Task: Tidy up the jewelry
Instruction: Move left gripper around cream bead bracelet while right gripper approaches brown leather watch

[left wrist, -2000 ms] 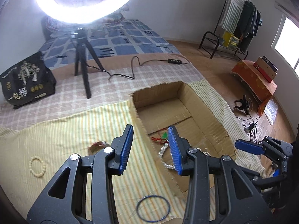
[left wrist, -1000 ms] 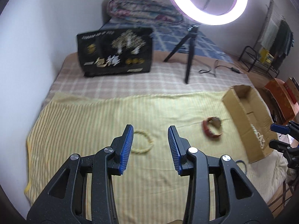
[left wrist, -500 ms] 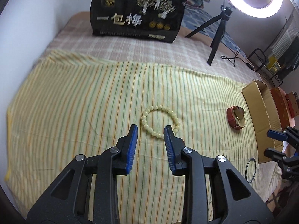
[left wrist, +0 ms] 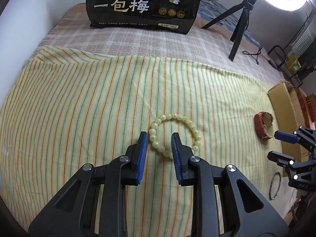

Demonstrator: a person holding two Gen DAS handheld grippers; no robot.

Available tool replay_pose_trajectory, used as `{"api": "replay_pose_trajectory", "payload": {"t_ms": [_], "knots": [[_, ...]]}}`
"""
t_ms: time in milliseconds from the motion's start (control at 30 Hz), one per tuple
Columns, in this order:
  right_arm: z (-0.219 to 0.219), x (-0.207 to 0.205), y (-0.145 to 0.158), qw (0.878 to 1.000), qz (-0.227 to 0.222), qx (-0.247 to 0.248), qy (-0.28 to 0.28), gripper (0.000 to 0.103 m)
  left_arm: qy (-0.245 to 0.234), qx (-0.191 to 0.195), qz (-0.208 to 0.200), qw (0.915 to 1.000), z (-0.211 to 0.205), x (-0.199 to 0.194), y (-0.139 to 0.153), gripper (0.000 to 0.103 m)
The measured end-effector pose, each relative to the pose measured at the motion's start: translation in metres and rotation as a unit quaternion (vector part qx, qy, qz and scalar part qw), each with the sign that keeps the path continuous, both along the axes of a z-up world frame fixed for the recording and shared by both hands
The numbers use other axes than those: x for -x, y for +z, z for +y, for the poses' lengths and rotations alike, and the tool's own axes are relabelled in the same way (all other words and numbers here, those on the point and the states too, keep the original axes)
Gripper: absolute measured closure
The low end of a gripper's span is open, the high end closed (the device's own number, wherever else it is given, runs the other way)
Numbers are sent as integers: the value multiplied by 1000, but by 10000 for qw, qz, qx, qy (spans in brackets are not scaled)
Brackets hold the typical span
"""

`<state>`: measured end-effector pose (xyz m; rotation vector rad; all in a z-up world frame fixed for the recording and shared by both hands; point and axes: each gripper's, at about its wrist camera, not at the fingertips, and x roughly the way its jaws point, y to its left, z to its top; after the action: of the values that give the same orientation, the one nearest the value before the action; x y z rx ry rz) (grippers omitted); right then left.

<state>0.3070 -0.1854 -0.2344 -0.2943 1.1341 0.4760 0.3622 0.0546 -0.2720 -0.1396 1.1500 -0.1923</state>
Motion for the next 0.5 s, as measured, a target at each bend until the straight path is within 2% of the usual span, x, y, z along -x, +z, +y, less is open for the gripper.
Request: {"api": "replay_pose_trajectory", "payload": {"t_ms": [500], "knots": [[8, -28, -32, 9995, 292, 133, -55, 63, -117, -347, -158, 9992, -8, -6, -13, 92]]}}
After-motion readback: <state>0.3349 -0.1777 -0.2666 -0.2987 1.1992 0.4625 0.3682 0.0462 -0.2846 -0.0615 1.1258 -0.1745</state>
